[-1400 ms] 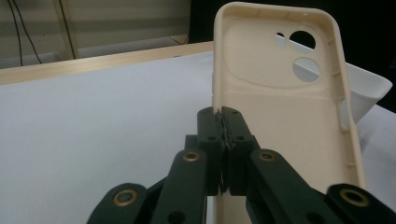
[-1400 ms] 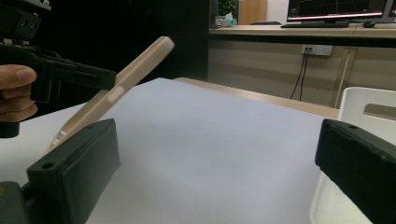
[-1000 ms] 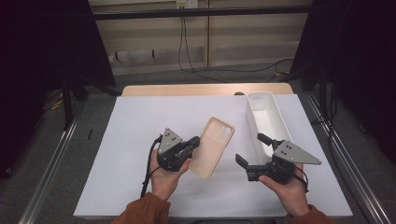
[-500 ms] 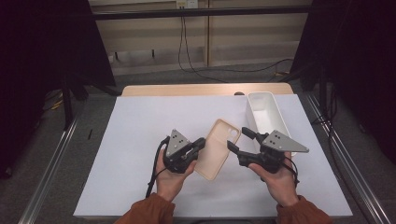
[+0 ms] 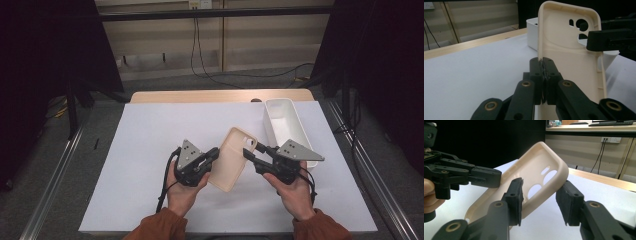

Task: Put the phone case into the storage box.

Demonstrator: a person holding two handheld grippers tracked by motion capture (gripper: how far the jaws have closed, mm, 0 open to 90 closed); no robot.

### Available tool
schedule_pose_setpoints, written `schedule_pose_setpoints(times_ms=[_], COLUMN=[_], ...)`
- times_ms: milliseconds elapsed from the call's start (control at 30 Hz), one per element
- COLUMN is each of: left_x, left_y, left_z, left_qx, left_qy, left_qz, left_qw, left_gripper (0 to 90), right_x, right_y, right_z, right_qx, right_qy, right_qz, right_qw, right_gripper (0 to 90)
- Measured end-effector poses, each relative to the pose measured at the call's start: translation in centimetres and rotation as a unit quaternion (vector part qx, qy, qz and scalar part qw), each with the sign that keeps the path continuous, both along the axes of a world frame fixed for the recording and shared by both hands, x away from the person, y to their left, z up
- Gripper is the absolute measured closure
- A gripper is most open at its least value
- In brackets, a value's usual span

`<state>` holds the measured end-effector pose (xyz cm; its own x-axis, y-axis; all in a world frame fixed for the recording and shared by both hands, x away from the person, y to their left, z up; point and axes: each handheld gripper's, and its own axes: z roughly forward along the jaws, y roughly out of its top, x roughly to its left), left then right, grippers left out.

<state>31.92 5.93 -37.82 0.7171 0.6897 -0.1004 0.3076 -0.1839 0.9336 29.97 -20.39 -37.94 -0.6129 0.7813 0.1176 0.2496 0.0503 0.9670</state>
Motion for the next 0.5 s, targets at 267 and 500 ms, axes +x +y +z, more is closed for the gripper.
schedule_pose_setpoints(times_ms=[267, 500], left_x=[-0.13, -0.28], left_y=[-0.05, -0.13], left_z=[-0.27, -0.43], left_qx=[0.001, 0.001], left_qy=[0.003, 0.005], left_qz=[-0.003, -0.008], left_qw=[1.0, 1.0], left_gripper=[87.5, 87.4], right_x=[0.19, 0.15], right_y=[-0.16, -0.25], right_z=[-0.21, -0.2], right_qx=[0.005, 0.009], right_qy=[0.002, -0.002], right_qz=[0.0, 0.0], right_qw=[1.0, 1.0], right_gripper=[67.4, 71.7])
